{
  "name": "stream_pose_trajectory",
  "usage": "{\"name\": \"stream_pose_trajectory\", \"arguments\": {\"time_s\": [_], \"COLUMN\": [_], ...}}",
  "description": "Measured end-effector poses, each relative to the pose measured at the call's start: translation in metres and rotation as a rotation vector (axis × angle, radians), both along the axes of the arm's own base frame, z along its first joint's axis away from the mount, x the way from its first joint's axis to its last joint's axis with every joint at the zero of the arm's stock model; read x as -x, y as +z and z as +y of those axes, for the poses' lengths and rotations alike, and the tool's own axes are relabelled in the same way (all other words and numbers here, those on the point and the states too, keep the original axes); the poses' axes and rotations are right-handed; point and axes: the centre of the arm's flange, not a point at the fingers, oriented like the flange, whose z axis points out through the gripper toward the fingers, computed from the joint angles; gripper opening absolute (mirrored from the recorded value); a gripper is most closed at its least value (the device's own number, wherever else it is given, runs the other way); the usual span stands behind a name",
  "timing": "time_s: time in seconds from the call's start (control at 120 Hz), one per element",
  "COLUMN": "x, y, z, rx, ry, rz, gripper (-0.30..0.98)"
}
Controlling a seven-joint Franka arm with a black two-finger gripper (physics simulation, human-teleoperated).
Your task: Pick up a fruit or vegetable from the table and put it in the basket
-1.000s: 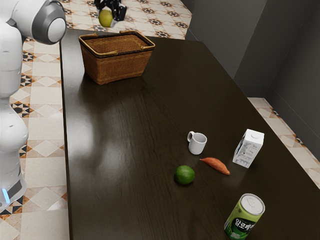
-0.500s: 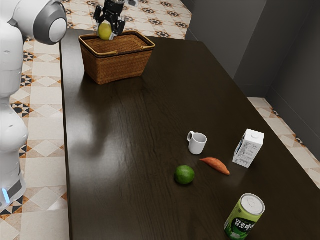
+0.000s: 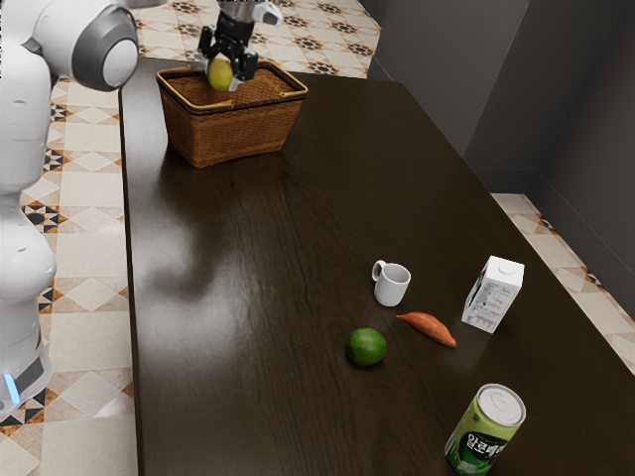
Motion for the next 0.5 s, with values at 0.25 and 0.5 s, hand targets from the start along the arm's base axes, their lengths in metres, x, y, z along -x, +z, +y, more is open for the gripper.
{"name": "stream_pose_trajectory", "arguments": {"time_s": [0.25,0.5], "x": [-0.011,-0.02], "y": [-0.017,-0.023], "z": [0.002,0.0], "rx": [0.001,-0.003], "ry": [-0.008,-0.019], "rz": [-0.005,-0.013], "gripper": [0.43,0.43]}}
